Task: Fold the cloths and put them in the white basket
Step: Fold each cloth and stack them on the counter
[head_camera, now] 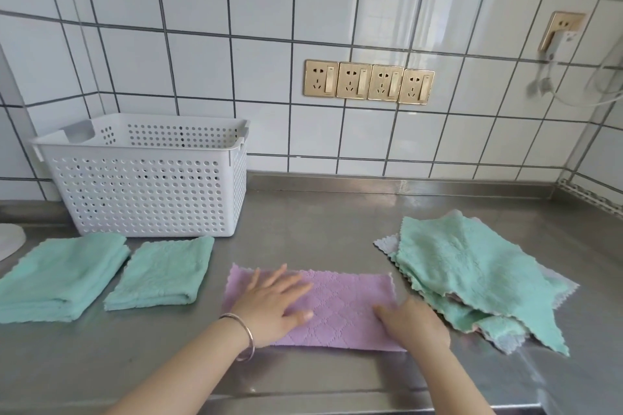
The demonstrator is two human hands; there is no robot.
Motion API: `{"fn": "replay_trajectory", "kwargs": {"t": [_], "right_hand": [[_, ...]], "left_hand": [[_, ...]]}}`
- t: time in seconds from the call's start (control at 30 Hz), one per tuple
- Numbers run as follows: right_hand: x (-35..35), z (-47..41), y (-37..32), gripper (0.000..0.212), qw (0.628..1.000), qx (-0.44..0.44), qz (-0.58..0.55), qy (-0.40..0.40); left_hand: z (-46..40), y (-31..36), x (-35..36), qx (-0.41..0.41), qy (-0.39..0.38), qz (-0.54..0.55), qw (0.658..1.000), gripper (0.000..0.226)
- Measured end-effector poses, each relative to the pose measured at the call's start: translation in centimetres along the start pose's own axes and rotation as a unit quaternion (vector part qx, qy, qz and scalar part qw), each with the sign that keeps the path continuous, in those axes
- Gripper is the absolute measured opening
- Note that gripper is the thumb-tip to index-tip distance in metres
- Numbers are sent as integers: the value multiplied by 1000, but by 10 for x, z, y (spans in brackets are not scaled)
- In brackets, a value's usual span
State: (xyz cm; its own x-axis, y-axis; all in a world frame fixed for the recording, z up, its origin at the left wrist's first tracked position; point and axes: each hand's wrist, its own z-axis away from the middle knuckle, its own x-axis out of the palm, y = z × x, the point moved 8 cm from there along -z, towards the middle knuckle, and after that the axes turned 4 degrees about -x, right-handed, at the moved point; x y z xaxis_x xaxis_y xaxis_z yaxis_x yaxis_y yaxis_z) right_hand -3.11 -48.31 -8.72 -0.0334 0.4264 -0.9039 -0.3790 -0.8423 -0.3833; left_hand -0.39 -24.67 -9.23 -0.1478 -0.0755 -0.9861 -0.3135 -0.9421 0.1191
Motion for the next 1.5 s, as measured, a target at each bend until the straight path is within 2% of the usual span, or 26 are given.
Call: {"fn": "replay_trajectory", "kwargs": {"t": [0.1,0.2,0.33,0.4,0.47,0.5,0.6,0.63,0.67,0.73,0.77,0.83,0.9,0.97,1.0,1.03,1.13,1.2,1.37,1.5], "right_hand": [[7,11,1,42,999,16,-29,-33],[6,20,7,26,997,18,-54,-44],[-2,31,14,24,997,13,-80,18],[-7,34,11,21,988,11,-141,69],[-9,37,8,5,958,16,-264,112],[-5,37,9,6,929,39,-348,119],[22,41,5,15,803,93,-580,99],[29,43,1,14,777,103,-615,84],[31,44,-3,16,776,96,-619,82],[23,49,-15,26,820,42,-559,117],[17,53,-25,31,841,9,-525,133],[10,61,-51,40,873,-86,-455,150],[8,71,-83,42,888,-221,-365,174],[15,83,-112,47,887,-334,-250,198],[22,88,-122,49,882,-376,-196,204],[27,93,-131,50,874,-414,-155,204],[35,101,-145,52,855,-475,-101,180],[40,97,-142,59,858,-482,-71,165],[67,79,-127,71,886,-451,-18,107],[73,79,-123,66,889,-444,10,112]], "left_hand": [[0,11,17,24,-51,-3,998,115],[1,13,22,18,-47,-1,999,113],[4,21,23,5,-52,8,999,104],[6,25,28,-12,-63,4,998,90],[8,29,31,-28,-63,-1,998,73],[9,32,30,-31,-57,1,998,69],[7,30,31,-36,-56,15,998,67],[6,29,31,-40,-60,26,997,66],[5,28,29,-43,-62,43,996,63],[5,27,17,-49,-48,125,990,56],[5,24,7,-57,-24,199,978,55],[4,9,-14,-114,26,373,920,58],[2,-10,-25,-193,39,527,827,63],[1,-23,-22,-239,29,652,719,48],[1,-28,-21,-250,34,666,702,38],[4,-32,-24,-251,46,643,722,33],[13,-45,-34,-239,99,511,820,42],[17,-51,-36,-234,108,457,851,46],[34,-84,-25,-286,123,414,855,50],[39,-87,-16,-296,95,354,882,49]]}}
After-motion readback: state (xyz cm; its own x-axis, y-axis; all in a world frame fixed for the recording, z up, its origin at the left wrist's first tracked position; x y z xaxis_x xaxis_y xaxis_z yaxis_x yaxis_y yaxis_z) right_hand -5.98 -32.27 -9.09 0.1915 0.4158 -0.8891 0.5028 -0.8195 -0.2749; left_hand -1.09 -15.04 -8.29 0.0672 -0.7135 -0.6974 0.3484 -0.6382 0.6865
